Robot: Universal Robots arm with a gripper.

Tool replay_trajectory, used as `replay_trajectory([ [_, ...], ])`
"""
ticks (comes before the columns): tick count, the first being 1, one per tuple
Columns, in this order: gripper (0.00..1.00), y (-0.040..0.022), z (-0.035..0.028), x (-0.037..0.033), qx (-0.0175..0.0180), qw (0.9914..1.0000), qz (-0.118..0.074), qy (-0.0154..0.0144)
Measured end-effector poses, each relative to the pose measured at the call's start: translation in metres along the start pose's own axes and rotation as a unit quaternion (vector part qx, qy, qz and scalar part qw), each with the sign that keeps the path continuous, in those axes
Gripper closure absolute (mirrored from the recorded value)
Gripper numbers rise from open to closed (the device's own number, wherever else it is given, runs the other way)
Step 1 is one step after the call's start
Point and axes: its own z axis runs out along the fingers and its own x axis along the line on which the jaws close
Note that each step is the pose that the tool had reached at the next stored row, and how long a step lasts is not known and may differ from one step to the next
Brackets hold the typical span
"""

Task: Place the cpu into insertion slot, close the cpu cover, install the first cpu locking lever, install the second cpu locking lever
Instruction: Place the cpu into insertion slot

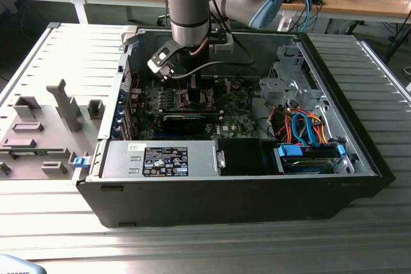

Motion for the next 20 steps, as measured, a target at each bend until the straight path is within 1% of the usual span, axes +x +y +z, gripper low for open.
replay_trajectory([
  [3, 0.46, -0.0001, 0.0006, 0.0001, 0.0, 1.0, 0.0, -0.0005],
  [8, 0.46, 0.0, 0.0015, 0.0005, 0.0, 1.0, -0.001, -0.0027],
  [11, 0.46, 0.0002, 0.0017, 0.0007, 0.0, 0.99999, -0.001, -0.0033],
  [16, 0.46, 0.0, 0.003, 0.0011, -0.0001, 0.99999, -0.001, -0.0035],
  [20, 0.46, -0.0001, 0.0037, 0.0011, 0.0, 0.99997, -0.007, -0.003],
])
